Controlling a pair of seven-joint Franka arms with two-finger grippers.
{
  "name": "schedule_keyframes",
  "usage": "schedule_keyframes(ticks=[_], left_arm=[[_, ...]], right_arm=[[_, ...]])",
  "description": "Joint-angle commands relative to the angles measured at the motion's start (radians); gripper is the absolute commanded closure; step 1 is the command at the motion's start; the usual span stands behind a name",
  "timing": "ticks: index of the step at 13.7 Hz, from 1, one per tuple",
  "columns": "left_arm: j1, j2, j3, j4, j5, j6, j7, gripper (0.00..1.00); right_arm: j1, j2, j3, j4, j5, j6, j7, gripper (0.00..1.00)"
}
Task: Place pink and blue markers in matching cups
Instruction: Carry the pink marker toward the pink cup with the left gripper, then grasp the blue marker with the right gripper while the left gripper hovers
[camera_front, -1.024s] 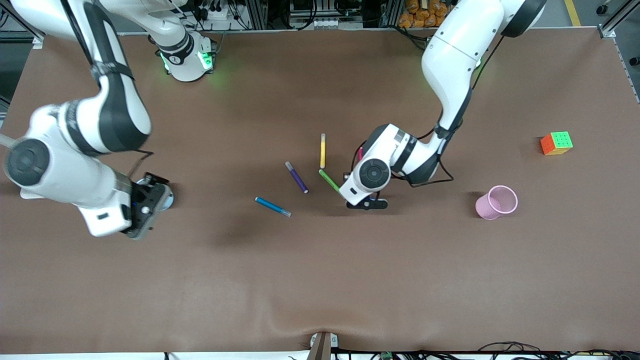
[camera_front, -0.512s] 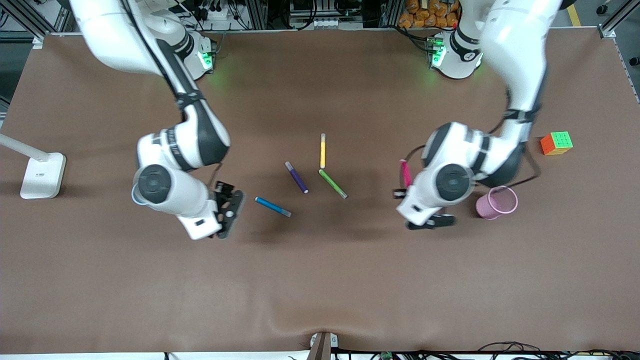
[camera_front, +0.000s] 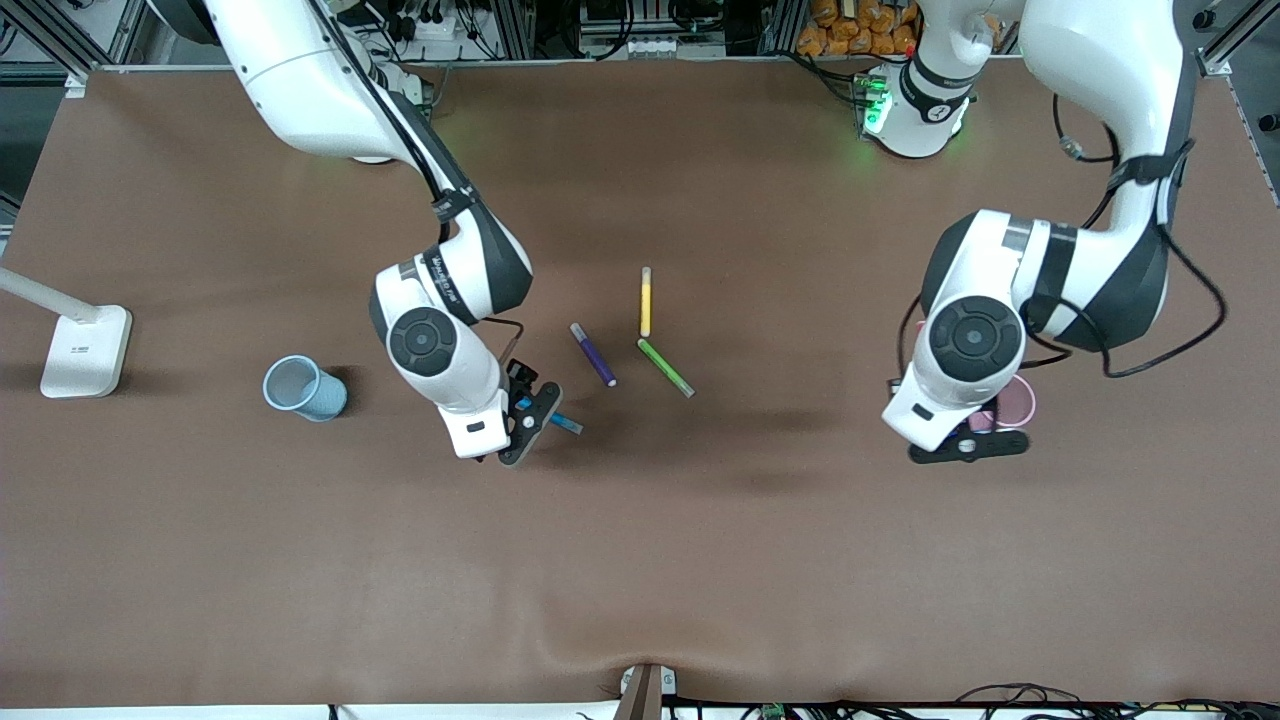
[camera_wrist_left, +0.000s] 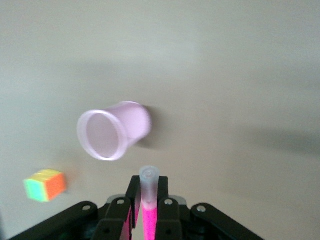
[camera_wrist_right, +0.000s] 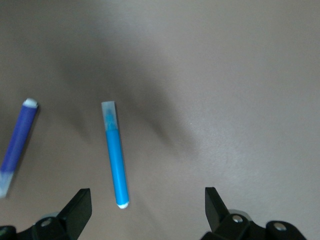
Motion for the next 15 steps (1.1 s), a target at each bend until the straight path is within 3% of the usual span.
schedule_keyframes(ticks=[1, 6, 9, 12, 15], left_arm=[[-0.009, -0.044, 0.007, -0.012, 0.119, -0.061, -0.089, 1.0], [-0.009, -0.061, 0.001, -0.128, 0.385, -0.016, -0.344, 1.0], [-0.007, -0.018, 0.003, -0.173, 0.431, 0.029, -0.526, 1.0], [-0.009, -0.019, 0.001, -0.268, 0.607, 0.087, -0.713, 1.0], [-0.022, 0.028, 0.001, -0.283, 0.681, 0.12, -0.874, 1.0]], right_arm=[[-0.002, 0.001, -0.01, -0.012, -0.015, 0.013, 0.201, 0.0], [0.064, 0.108, -0.009, -0.001, -0.171, 0.18, 0.217, 0.0], [0.072, 0.145, -0.009, 0.019, -0.17, 0.195, 0.216, 0.0], [0.098, 0.159, -0.007, 0.031, -0.168, 0.195, 0.225, 0.0], [0.098, 0.165, -0.007, 0.037, -0.168, 0.195, 0.224, 0.0]])
